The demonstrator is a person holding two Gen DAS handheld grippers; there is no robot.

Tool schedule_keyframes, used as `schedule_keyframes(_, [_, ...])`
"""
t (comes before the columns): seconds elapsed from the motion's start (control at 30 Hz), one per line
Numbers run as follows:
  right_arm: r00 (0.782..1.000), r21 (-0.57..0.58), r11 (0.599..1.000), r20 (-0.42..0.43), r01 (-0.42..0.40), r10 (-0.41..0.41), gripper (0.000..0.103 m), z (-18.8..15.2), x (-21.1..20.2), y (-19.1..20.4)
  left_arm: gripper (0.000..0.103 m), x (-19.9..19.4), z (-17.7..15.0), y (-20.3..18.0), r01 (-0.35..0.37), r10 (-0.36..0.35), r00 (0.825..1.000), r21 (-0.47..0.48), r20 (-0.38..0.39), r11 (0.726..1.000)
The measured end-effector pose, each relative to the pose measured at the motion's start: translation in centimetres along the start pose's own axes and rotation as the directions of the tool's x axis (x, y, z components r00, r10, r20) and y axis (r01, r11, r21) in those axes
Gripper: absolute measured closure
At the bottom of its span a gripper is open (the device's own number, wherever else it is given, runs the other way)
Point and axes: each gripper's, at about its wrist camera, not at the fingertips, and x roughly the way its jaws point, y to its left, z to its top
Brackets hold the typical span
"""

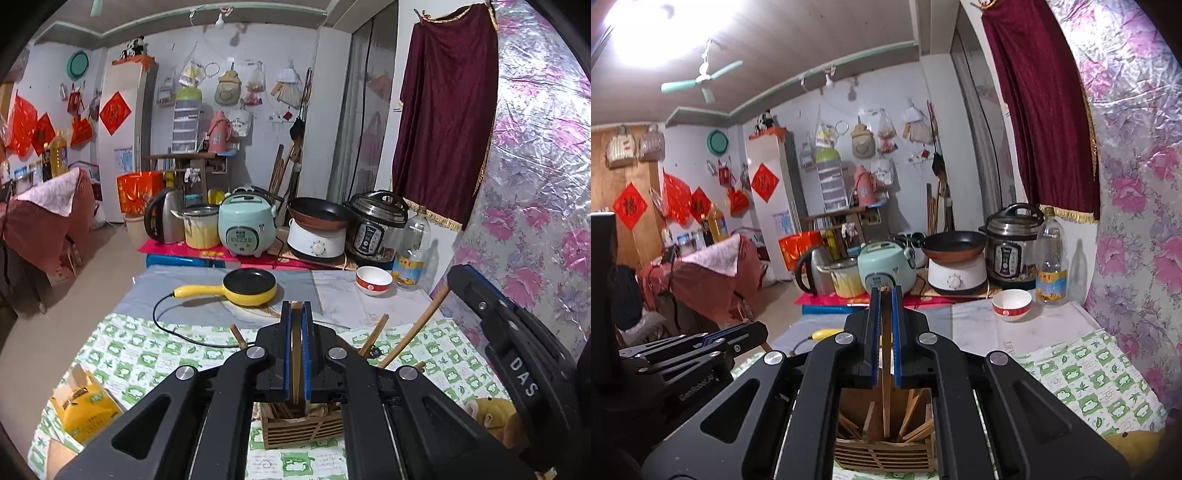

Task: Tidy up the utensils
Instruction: 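Lower the chopsticks into the holder and open both tools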

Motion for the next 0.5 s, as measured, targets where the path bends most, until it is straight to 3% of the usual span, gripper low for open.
schedule_keyframes(0.5, [0.994, 0.024, 1.0, -0.11, -0.014, 0.017, 0.096, -1.6, 3.7, -0.8, 0.097, 3.5, -1.4, 0.2, 0.026, -0.025, 0.994, 0.002, -0.107, 1.0])
